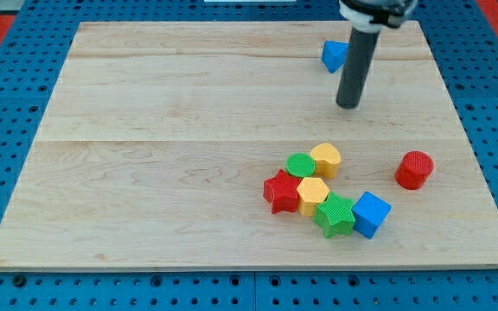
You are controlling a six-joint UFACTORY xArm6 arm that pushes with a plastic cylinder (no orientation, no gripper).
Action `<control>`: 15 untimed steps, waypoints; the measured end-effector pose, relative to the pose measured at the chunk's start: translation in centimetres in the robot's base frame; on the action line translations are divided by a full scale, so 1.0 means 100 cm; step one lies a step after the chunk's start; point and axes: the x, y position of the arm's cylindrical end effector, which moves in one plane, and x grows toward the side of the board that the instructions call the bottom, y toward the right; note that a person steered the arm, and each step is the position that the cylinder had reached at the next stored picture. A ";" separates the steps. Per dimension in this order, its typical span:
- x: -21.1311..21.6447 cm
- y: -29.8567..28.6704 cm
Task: Move the yellow heart to the center
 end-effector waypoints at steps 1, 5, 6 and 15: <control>0.053 0.000; 0.102 -0.029; 0.096 -0.031; 0.059 -0.128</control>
